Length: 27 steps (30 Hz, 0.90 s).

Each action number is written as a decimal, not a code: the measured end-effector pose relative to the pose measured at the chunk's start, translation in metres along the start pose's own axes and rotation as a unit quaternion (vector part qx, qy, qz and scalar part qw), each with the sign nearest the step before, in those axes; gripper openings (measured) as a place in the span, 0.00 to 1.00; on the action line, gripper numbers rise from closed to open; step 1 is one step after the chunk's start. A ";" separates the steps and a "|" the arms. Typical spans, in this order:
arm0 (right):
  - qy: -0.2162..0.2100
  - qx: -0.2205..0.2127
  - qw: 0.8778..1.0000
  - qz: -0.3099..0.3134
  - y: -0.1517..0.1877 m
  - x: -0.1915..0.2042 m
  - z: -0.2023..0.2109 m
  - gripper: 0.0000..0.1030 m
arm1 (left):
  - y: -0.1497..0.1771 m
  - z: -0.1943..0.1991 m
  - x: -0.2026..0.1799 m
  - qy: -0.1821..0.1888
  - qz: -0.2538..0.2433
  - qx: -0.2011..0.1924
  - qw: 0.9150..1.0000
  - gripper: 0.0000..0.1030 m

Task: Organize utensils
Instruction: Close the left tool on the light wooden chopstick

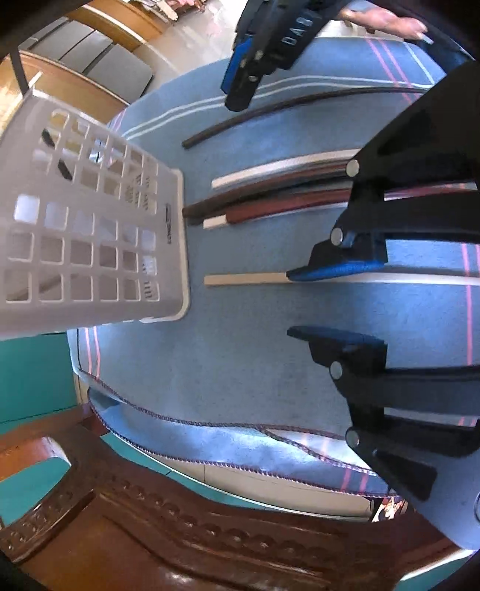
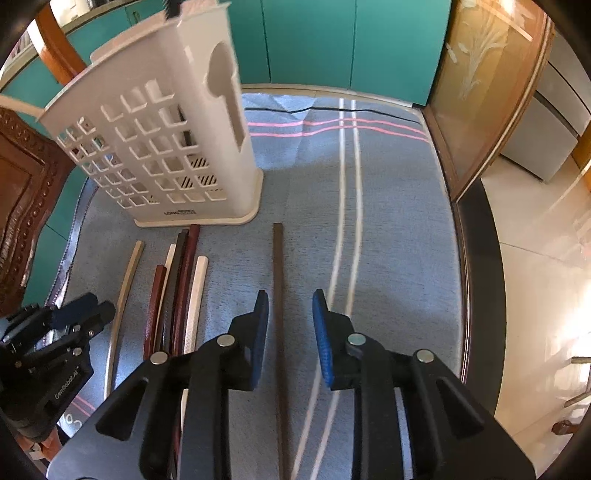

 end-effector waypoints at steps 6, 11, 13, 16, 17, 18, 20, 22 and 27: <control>0.036 0.011 0.999 0.014 -0.001 0.003 -0.021 0.24 | -0.013 -0.006 -0.003 -0.010 0.002 -0.013 1.000 0.33; 0.036 0.000 0.999 0.012 -0.004 0.002 -0.025 0.24 | -0.024 -0.017 -0.008 -0.021 -0.003 -0.007 1.000 0.37; 0.034 0.002 0.999 0.017 -0.003 0.004 -0.024 0.22 | -0.026 -0.018 -0.008 -0.017 0.000 -0.004 1.000 0.35; 0.024 0.002 0.999 0.029 -0.003 0.009 -0.024 0.09 | -0.029 -0.020 -0.010 -0.006 0.005 -0.002 1.000 0.26; 0.025 0.002 0.999 0.032 -0.003 0.011 -0.024 0.07 | -0.030 -0.019 -0.010 -0.006 0.004 -0.003 1.000 0.22; 0.023 0.001 0.999 0.031 -0.003 0.012 -0.023 0.06 | -0.027 -0.020 -0.001 -0.006 0.004 -0.004 1.000 0.14; 0.011 -0.002 1.000 0.026 -0.002 0.014 -0.022 0.06 | -0.032 -0.024 -0.005 -0.004 0.007 -0.006 1.000 0.07; 0.006 -0.015 0.999 0.027 -0.003 0.017 -0.014 0.06 | -0.027 -0.018 -0.003 0.001 0.018 -0.008 1.000 0.07; -0.026 -0.071 0.997 0.023 -0.007 0.022 0.039 0.06 | -0.027 0.027 0.016 0.006 0.029 -0.063 0.998 0.07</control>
Point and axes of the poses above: each gripper's, at about its wrist camera, not at the fingertips, and z roughly against the way its jaws point, x to its left, y to its underside, the point moved 6 cm from there along -z, roughly the way its jaws point, and after that the axes turned 6 degrees about -y, right-handed, at the moved point
